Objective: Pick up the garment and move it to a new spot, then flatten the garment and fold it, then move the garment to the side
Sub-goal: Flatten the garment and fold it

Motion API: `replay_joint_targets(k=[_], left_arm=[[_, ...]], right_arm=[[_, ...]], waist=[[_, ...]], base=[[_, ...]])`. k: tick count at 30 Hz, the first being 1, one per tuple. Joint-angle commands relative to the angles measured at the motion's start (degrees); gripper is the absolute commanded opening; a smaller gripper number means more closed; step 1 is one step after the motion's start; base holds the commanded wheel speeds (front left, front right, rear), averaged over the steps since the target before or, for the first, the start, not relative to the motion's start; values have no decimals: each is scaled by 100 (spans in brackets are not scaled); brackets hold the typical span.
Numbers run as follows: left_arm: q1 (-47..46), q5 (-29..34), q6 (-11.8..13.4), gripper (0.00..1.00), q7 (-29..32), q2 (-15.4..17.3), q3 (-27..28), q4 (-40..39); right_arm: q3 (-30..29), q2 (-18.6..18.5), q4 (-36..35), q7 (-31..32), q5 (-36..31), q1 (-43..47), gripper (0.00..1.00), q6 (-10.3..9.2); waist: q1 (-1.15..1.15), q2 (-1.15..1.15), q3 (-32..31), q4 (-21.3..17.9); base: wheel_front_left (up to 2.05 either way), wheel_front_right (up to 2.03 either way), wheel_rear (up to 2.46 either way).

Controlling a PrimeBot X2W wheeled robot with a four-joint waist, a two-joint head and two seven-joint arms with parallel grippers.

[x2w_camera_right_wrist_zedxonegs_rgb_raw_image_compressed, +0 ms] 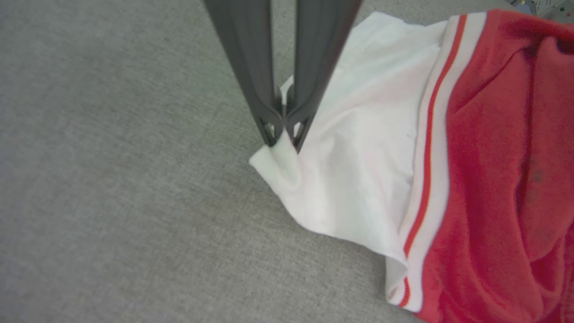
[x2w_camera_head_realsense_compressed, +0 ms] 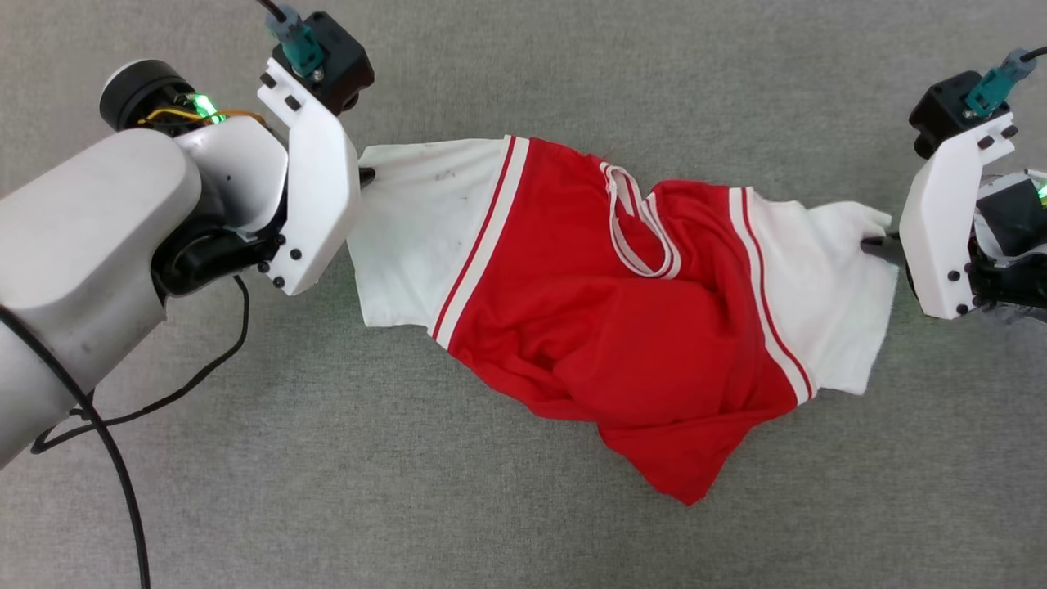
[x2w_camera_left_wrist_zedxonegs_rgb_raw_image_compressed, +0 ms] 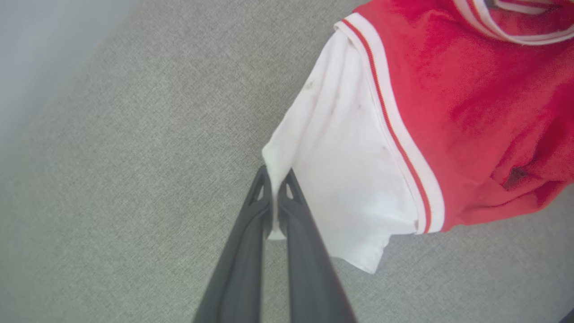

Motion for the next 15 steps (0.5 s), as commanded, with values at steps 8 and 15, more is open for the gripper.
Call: replay_joint_targets(k=[8,15], left_arm=[[-117,120,0,0,-784,279,17,-186],[-417,429,0,0,-1763,292,197,-169]], right_arm=[[252,-575,-809,-834,201,-8,0,-2],[90,-970,-1347,-1476,320,-226,0,-2]], waist=[[0,0,-638,-184],[0,0,-855,-193]], base=[[0,0,0],[0,0,0]])
